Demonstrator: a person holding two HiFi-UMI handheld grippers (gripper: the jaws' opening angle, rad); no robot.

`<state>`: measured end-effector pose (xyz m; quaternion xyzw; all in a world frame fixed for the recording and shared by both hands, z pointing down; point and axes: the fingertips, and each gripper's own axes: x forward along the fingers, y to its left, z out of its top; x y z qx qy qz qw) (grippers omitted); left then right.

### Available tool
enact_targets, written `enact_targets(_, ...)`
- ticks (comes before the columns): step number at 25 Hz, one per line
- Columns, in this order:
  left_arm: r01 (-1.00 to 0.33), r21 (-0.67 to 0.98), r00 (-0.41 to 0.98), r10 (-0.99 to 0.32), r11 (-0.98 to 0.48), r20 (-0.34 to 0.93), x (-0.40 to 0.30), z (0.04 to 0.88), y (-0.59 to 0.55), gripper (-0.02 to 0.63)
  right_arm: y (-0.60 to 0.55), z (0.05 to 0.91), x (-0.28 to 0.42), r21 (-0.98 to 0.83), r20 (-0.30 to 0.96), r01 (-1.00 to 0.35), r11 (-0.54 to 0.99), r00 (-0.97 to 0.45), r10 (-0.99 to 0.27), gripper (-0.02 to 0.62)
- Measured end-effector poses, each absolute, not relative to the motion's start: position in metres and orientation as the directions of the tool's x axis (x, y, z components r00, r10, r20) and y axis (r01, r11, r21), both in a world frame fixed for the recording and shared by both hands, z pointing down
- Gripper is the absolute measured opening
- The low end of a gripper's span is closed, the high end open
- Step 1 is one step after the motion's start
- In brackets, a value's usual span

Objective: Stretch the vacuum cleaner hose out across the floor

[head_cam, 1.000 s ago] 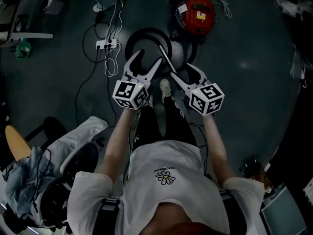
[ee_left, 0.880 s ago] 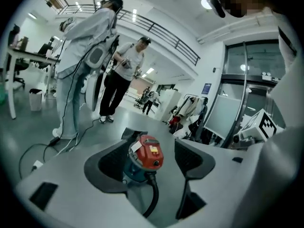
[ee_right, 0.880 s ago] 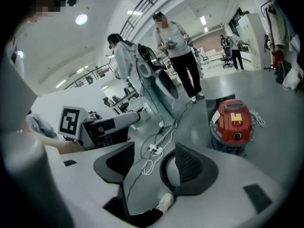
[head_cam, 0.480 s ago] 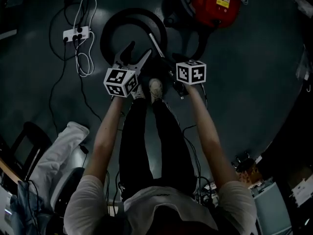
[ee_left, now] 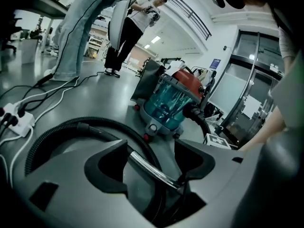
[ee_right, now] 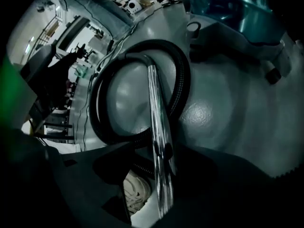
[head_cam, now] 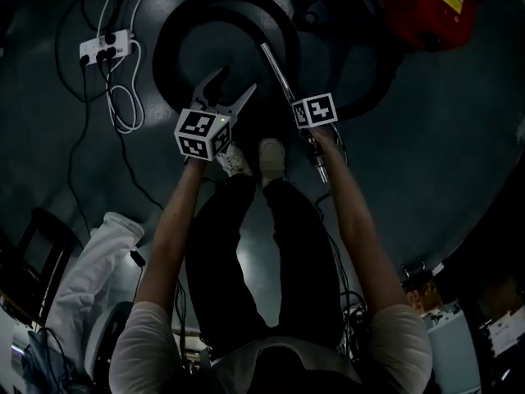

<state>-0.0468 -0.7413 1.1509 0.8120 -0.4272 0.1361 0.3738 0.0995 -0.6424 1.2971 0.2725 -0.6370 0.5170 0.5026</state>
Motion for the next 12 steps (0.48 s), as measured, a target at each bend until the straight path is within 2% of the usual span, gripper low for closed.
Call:
enact_targets(3,-0.789,0.495,0.608,-0.578,-0.363,0.545,-0.049,1.160,-0.738,0.313,-0.629,1.324,0.101,-0.332,0.937,-0.868,0.368,-0.260,0.232,0.270)
enact_targets(6,-0.784,0.477,0.618,-0.559,-0.397,0.553,-0.050,1.164,-0.733,0.313,-0.617,1.344,0.116,-0.231,0.946,-0.885,0.404,-0.108,0.305,0.267)
enact_targets(7,-0.786,0.478,0.616,-0.560,-0.392,0.554,-0.052,1.164,-0.731,0.313,-0.612,1.346,0.118,-0.210,0.943,-0.882,0.421,-0.070,0.325,0.177)
enact_targets(12,-0.804,0.508,0.581,-0.593,-0.310,0.558,-0.068,1.131,-0.731,0.313,-0.608,1.306,0.112,-0.186,0.952,-0.878,0.442,-0.050,0.301,0.169)
